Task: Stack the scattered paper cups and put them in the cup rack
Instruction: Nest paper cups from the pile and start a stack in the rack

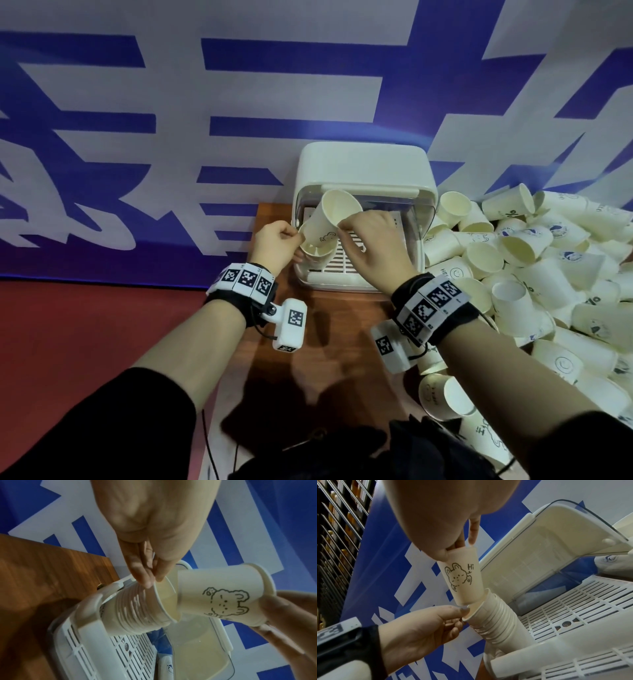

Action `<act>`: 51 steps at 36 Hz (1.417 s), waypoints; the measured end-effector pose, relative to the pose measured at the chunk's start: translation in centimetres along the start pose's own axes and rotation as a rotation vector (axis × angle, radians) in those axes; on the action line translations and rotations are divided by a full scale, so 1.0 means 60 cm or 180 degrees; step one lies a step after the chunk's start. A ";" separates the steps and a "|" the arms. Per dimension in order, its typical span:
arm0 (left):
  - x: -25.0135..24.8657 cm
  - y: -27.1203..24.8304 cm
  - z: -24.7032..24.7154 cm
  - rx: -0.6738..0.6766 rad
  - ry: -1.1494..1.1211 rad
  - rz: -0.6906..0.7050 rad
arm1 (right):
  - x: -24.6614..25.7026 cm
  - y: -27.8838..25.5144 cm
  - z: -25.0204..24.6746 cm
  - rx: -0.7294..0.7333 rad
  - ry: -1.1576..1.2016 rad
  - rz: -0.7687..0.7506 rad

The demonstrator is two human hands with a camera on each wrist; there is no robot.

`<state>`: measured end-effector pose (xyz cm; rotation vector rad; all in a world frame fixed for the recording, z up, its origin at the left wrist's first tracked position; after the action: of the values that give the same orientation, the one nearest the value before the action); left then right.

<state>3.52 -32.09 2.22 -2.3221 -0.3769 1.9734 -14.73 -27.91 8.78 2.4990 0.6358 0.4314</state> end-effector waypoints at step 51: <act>0.009 0.002 0.002 0.0329 -0.0135 -0.0229 | 0.001 0.000 0.114 0.1953 0.0090 0.0095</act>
<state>3.51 -32.12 1.68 -2.1770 -0.3476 1.9624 -11.83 -30.67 3.22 3.0851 0.8424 0.3140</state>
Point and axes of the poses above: each hand's wrist, its own y-axis towards the middle knuckle, its own z-axis out of the palm, x = y × z, the point moved 4 cm from there along y, towards the middle knuckle, and after that the axes turned 14 degrees about -y, right-handed, at the moved point
